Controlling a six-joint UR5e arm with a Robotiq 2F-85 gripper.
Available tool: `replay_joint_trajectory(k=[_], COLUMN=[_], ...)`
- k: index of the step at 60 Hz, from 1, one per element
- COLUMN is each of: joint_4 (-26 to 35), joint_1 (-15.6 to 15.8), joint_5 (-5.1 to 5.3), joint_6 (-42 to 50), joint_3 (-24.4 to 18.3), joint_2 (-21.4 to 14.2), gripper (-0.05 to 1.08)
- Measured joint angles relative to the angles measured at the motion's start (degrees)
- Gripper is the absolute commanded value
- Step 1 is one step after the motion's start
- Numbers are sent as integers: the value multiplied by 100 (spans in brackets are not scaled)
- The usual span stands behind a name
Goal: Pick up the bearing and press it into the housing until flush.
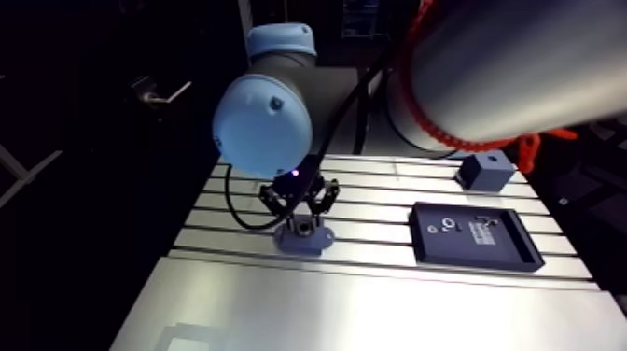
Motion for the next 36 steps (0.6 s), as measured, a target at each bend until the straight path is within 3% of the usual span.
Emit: replay_joint_trajectory(k=[36], joint_4=[2], joint_1=[4], joint_5=[8], joint_6=[0], joint_3=[0], joint_2=[5], gripper=[59])
